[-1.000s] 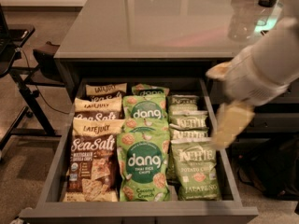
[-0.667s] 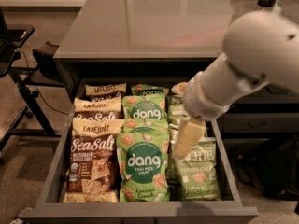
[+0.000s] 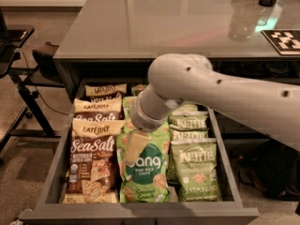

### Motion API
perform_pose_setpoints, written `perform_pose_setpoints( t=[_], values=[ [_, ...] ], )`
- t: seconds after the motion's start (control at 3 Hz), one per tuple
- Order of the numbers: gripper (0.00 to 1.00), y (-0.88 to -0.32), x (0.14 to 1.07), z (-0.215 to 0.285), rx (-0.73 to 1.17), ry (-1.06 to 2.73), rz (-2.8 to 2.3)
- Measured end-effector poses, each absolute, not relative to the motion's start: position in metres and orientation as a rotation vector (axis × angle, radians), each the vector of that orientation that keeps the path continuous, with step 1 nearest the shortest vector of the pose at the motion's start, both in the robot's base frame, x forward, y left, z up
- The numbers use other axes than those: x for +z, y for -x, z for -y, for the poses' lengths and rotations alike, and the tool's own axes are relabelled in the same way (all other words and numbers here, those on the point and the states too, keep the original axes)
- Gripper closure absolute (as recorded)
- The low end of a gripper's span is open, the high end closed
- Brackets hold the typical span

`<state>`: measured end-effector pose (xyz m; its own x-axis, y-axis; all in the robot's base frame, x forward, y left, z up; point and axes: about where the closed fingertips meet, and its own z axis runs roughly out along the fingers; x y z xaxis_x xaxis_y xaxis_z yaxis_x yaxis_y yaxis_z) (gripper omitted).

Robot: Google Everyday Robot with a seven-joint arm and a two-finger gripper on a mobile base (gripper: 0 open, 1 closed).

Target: Pick brown chip bag from top drawer and place on counter

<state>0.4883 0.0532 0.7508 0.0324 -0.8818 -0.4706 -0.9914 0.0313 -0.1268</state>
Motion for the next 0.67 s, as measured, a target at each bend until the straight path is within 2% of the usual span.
perform_pose_setpoints(
  t=[0.67],
  values=[
    [0.00, -0.474, 0.753, -0.133, 0.378, 2.002, -1.821]
  ],
)
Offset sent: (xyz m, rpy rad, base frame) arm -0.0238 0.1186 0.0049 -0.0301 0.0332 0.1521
